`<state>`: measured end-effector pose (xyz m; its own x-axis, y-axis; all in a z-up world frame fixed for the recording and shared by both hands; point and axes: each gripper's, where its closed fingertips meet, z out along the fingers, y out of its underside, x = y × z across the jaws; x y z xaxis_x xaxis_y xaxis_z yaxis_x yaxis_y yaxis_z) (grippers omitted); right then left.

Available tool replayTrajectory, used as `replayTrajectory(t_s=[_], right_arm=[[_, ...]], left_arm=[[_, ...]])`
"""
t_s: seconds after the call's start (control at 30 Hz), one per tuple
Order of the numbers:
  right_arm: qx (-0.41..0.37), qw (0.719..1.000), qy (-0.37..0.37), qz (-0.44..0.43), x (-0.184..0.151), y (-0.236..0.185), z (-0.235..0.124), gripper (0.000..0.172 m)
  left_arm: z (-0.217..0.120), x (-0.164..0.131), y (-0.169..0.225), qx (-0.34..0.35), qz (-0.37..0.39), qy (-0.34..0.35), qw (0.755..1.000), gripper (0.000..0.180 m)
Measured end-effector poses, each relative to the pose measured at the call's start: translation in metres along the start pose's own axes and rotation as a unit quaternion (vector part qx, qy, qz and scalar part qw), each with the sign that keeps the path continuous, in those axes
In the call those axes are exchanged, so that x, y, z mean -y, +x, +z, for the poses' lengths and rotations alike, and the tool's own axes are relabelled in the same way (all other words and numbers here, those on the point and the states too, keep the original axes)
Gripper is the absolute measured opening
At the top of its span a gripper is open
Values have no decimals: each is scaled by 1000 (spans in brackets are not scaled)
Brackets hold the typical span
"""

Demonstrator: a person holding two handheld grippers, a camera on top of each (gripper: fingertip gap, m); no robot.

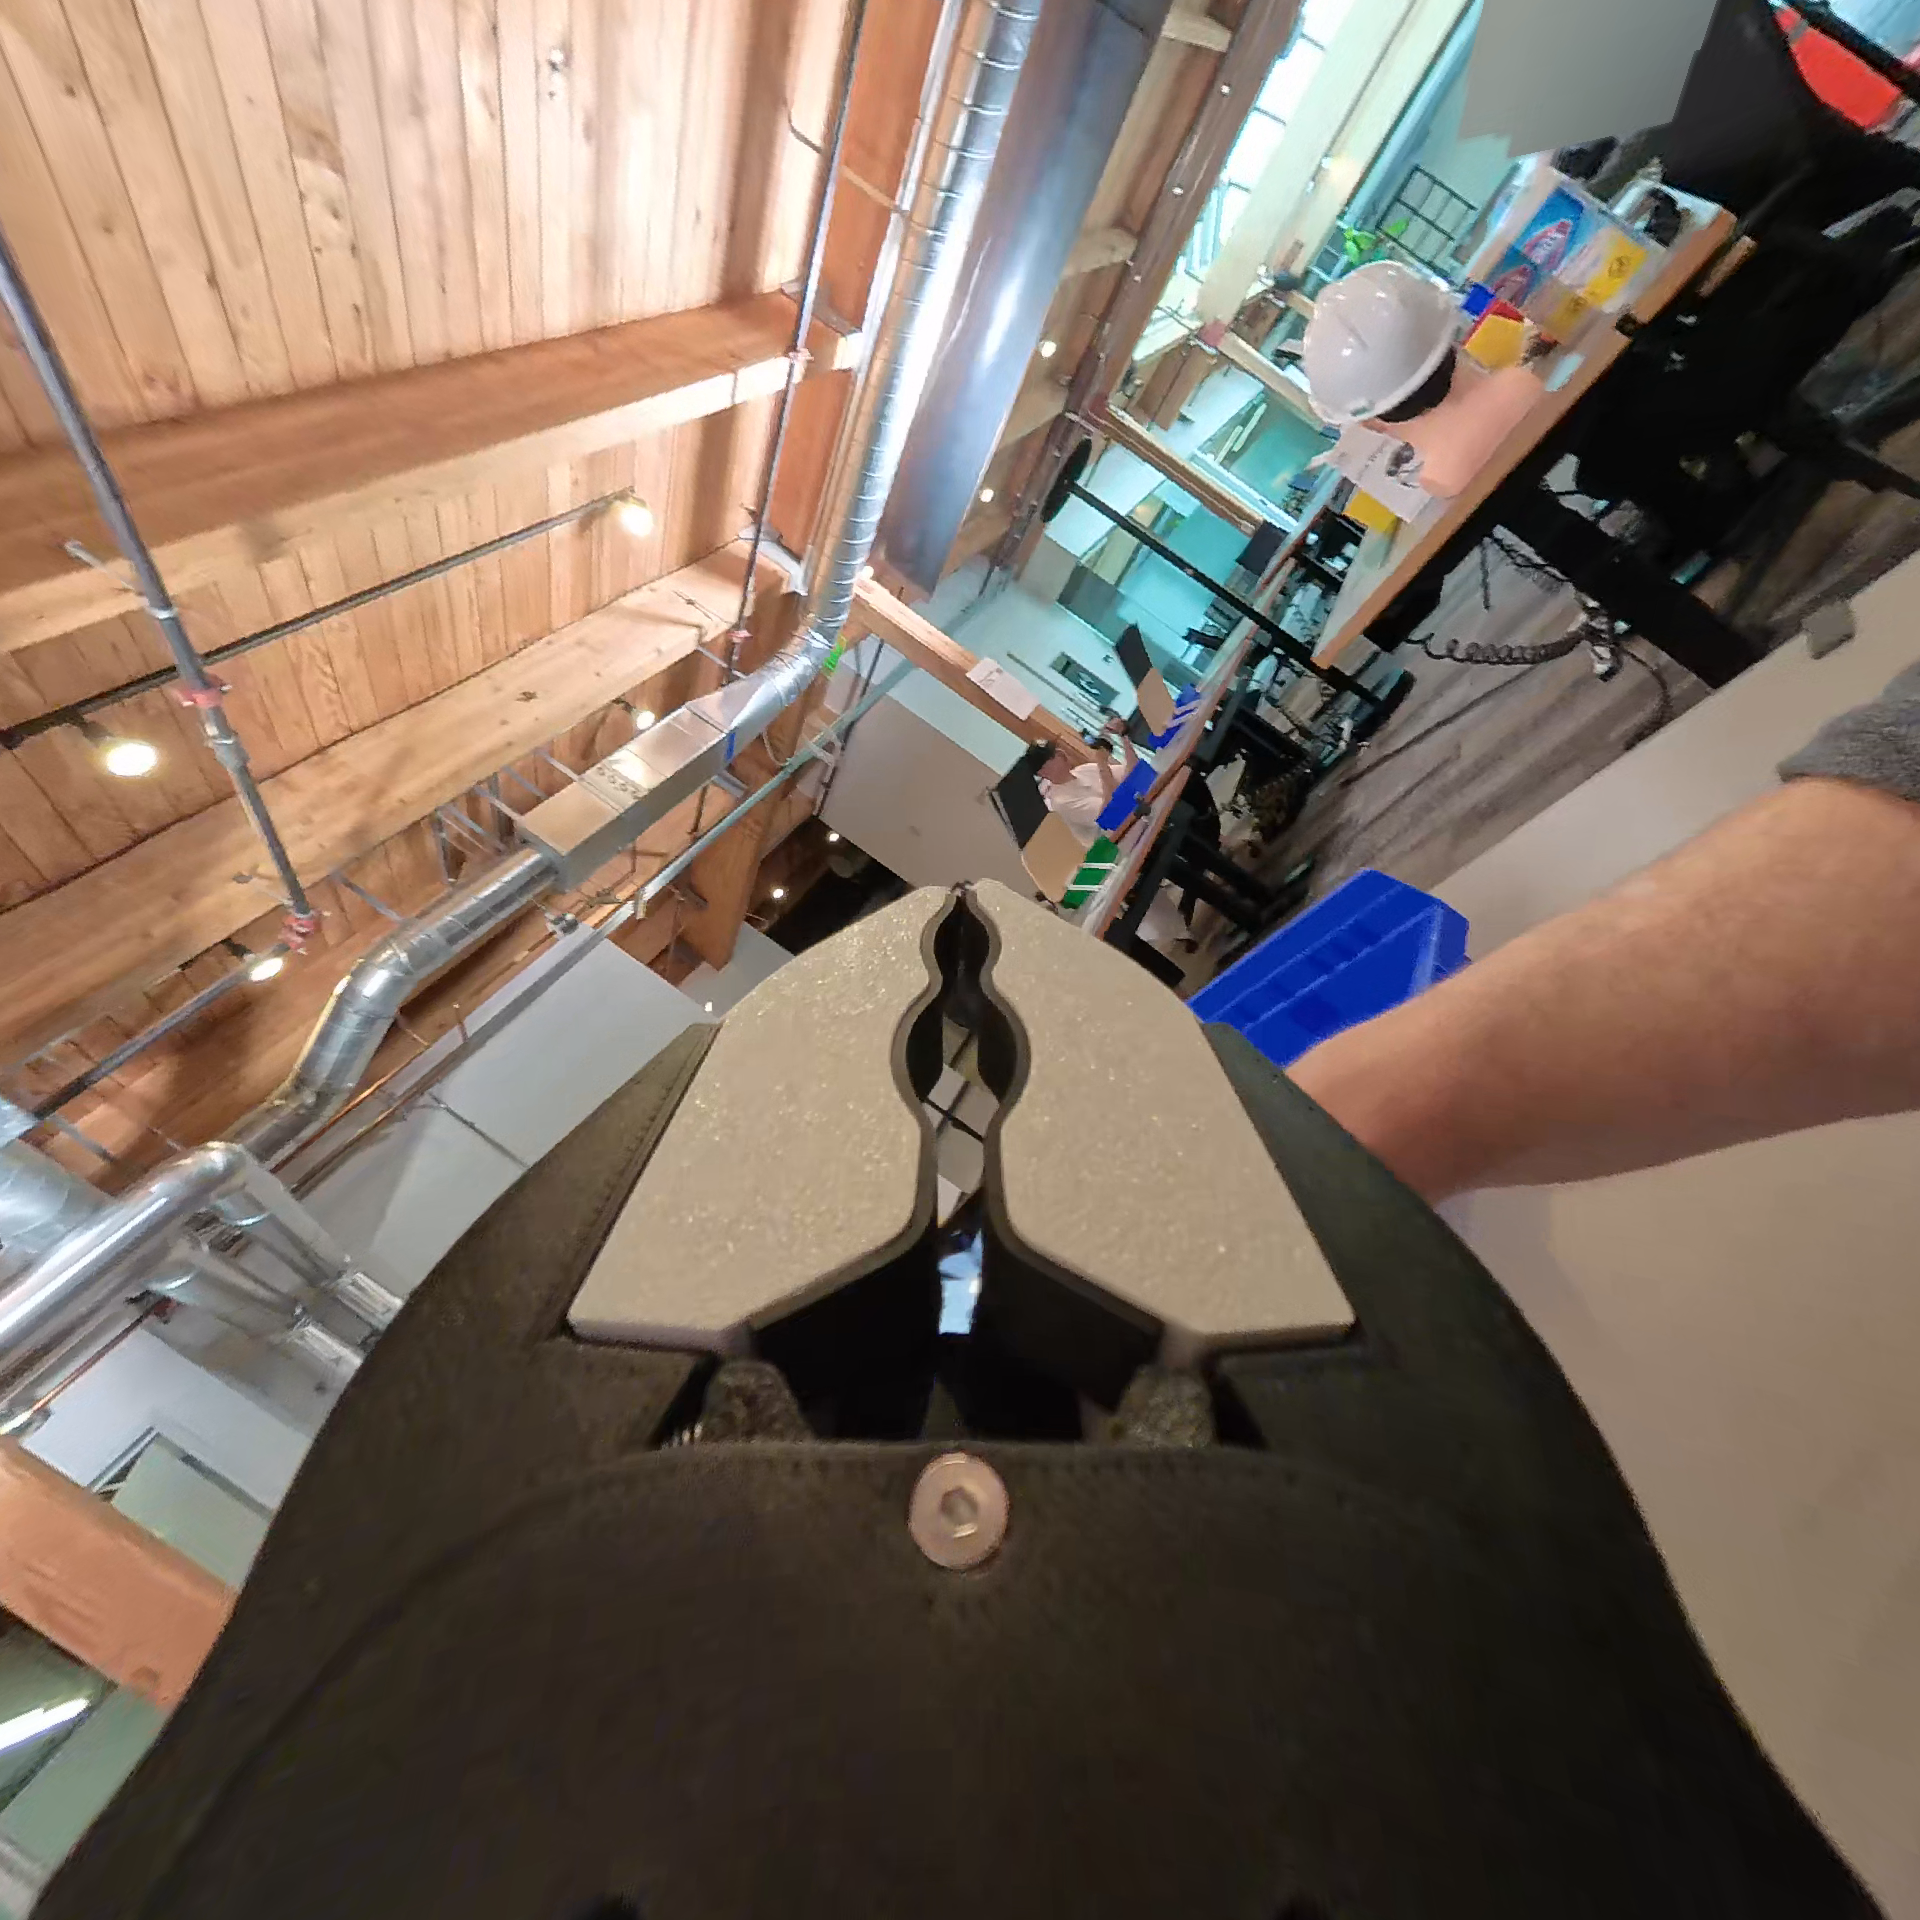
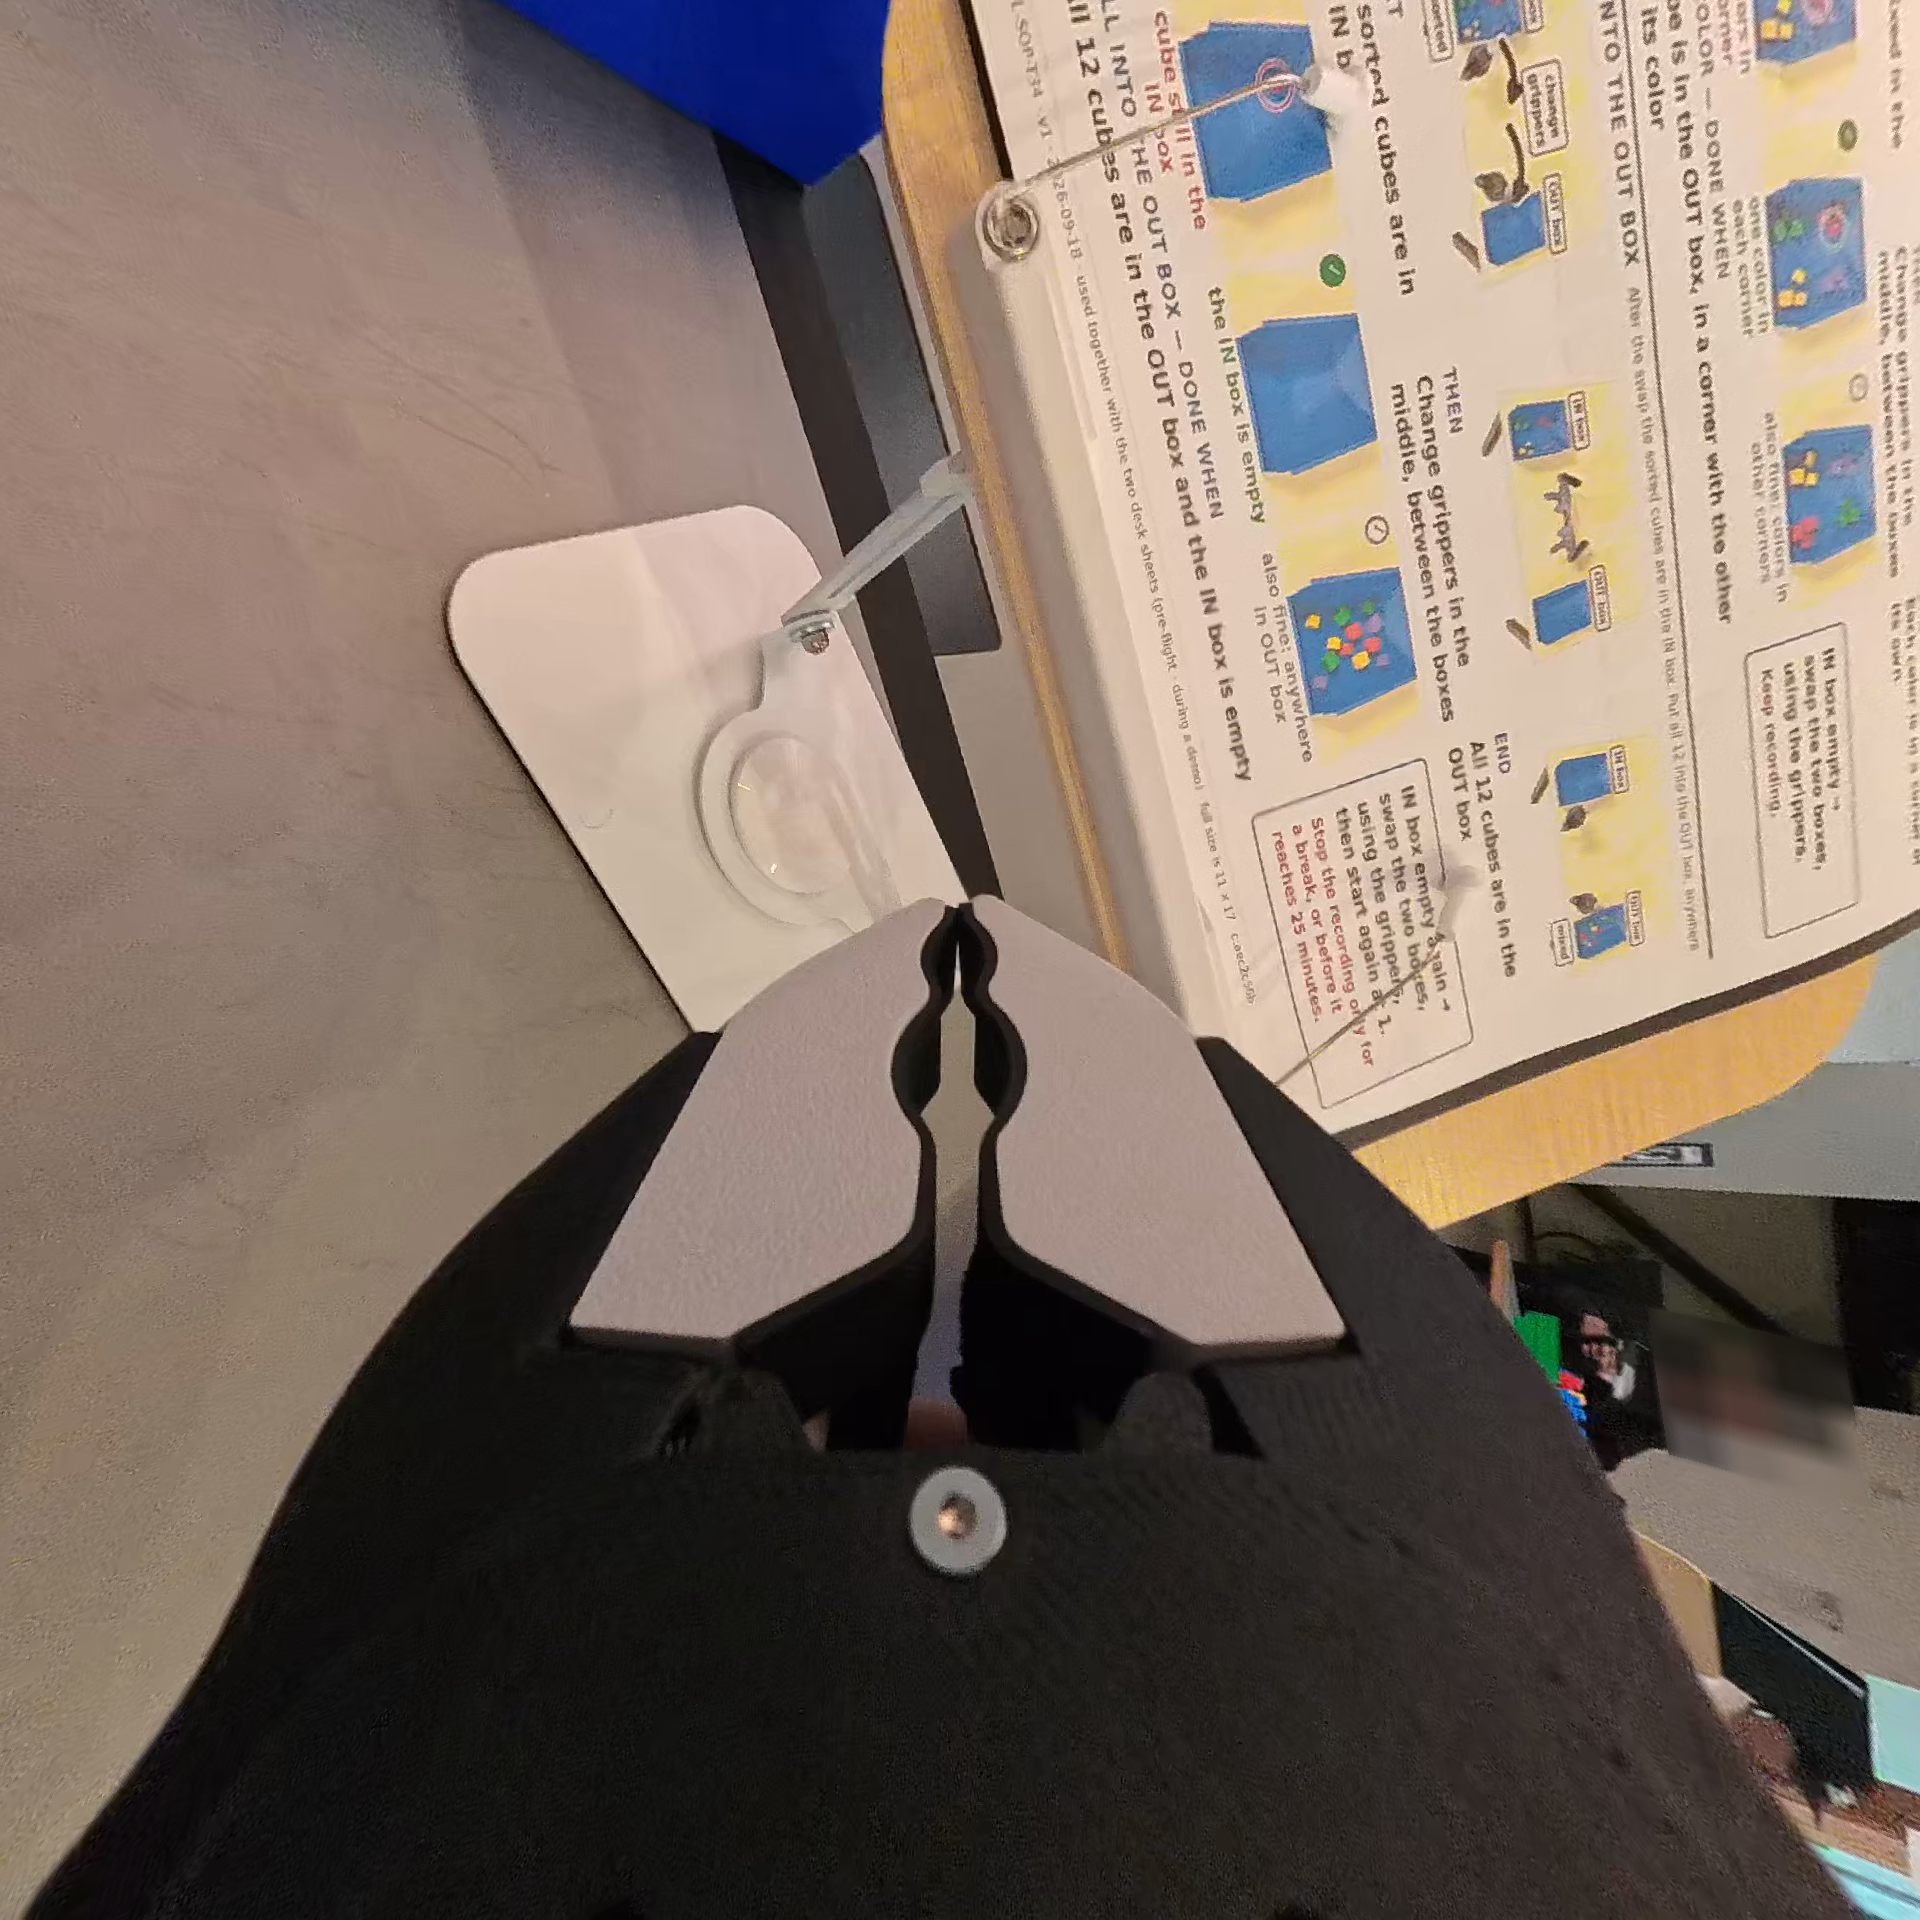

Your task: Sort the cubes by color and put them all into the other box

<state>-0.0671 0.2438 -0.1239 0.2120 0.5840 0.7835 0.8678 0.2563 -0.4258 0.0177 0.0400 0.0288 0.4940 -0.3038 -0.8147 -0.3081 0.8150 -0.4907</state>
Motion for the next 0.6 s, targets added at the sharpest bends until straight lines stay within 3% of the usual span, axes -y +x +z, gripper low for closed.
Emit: replayTrajectory(t_s=[0.2, 0.37, 0.5, 0.6], right_arm=[[28, 996, 32, 80, -2, 8, 1, 0], [47, 977, 98, 181, 0, 26, -3, 0], [45, 963, 129, 233, -1, 41, -8, 0], [49, 957, 139, 252, -5, 49, -12, 0]], left_arm=[[-17, -18, -57, 94, -43, -16, 995, 0], [-35, -97, -107, 186, -92, -178, 962, 1], [-45, -169, -101, 167, -149, -317, 922, 1], [-53, -199, -99, 188, -155, -362, 900, 1]])
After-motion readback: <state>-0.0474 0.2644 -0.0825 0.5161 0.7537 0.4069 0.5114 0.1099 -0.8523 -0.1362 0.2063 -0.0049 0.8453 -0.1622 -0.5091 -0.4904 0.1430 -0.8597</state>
